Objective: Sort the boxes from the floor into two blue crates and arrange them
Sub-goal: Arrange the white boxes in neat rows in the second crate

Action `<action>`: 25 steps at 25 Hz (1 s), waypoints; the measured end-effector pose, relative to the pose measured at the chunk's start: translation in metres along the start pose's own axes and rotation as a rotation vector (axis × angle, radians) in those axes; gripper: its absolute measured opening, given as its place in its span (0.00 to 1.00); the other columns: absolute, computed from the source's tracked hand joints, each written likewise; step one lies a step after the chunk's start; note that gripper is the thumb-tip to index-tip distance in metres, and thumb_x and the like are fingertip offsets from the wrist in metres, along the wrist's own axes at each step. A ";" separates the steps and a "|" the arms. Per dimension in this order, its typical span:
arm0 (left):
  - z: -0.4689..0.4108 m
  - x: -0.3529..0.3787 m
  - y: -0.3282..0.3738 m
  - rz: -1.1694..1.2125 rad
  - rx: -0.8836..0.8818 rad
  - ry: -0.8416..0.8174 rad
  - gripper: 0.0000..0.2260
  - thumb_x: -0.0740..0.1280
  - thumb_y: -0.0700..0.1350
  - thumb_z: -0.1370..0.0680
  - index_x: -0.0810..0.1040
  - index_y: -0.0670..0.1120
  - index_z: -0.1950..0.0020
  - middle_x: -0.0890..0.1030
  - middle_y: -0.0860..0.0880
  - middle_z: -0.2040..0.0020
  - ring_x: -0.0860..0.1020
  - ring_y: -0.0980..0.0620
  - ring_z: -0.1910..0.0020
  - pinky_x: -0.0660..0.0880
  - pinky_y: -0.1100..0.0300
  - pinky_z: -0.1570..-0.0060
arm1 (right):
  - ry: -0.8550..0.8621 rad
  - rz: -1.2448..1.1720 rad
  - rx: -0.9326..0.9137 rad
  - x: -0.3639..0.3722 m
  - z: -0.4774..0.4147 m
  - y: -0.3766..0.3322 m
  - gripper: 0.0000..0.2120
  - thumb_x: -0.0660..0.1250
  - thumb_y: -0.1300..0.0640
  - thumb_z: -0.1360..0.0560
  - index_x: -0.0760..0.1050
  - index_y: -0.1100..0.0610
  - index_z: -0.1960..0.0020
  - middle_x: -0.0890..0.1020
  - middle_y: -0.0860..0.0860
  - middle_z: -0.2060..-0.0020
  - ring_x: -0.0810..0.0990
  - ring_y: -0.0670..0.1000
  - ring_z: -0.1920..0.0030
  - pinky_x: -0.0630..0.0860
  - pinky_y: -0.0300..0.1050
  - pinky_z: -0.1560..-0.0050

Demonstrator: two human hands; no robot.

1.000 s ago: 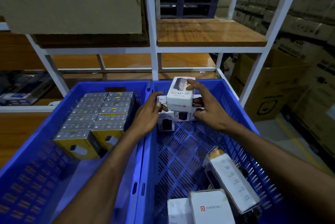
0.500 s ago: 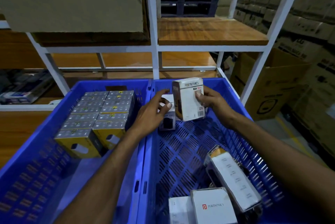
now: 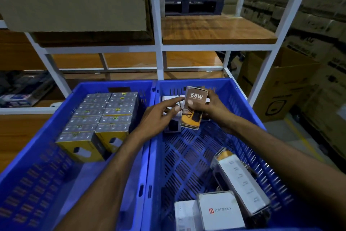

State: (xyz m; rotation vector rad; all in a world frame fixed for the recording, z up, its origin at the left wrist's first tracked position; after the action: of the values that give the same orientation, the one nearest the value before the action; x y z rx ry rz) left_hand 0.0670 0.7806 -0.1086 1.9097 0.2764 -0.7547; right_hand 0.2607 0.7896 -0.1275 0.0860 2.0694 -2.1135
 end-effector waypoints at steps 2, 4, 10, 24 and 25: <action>-0.002 -0.001 -0.006 0.030 0.001 0.036 0.15 0.63 0.47 0.15 0.77 0.60 0.30 0.83 0.55 0.40 0.81 0.57 0.43 0.79 0.53 0.40 | -0.002 -0.061 0.033 -0.002 -0.004 0.005 0.42 0.82 0.42 0.36 0.68 0.49 0.27 0.79 0.52 0.34 0.84 0.53 0.40 0.84 0.50 0.51; -0.004 -0.004 -0.014 0.074 -0.024 0.108 0.16 0.61 0.42 0.17 0.77 0.57 0.33 0.81 0.53 0.43 0.81 0.52 0.45 0.78 0.46 0.41 | -0.048 -0.338 0.083 -0.004 -0.007 0.006 0.35 0.78 0.45 0.29 0.71 0.54 0.26 0.78 0.62 0.32 0.83 0.60 0.40 0.82 0.60 0.43; -0.008 -0.008 -0.020 0.056 -0.038 0.168 0.17 0.63 0.37 0.17 0.75 0.53 0.31 0.75 0.52 0.40 0.79 0.49 0.49 0.78 0.58 0.45 | -0.196 -0.635 0.175 -0.008 0.001 0.001 0.33 0.72 0.47 0.25 0.71 0.62 0.25 0.79 0.61 0.34 0.81 0.64 0.39 0.75 0.64 0.34; -0.001 -0.012 -0.010 -0.025 -0.063 0.183 0.15 0.65 0.37 0.18 0.76 0.48 0.33 0.71 0.50 0.36 0.76 0.54 0.49 0.72 0.72 0.50 | 0.116 0.590 -0.121 -0.028 -0.016 0.023 0.22 0.75 0.72 0.34 0.75 0.56 0.45 0.79 0.51 0.50 0.81 0.55 0.47 0.76 0.44 0.67; -0.002 -0.012 -0.009 -0.023 -0.065 0.181 0.14 0.65 0.37 0.18 0.77 0.48 0.33 0.71 0.50 0.37 0.76 0.56 0.51 0.73 0.67 0.48 | 0.132 0.604 -0.102 -0.026 -0.020 0.029 0.21 0.75 0.71 0.34 0.74 0.55 0.46 0.79 0.51 0.50 0.81 0.56 0.47 0.76 0.45 0.67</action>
State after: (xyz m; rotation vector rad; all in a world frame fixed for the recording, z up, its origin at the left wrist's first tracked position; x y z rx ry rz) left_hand 0.0536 0.7880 -0.1077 1.9180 0.4312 -0.5815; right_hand 0.2898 0.8110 -0.1521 0.7500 1.8901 -1.6645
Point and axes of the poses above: each hand's wrist, its own z-axis away from the middle knuckle, its own x-axis out of the palm, y = z × x, the point moved 8 cm from there along -z, towards the middle knuckle
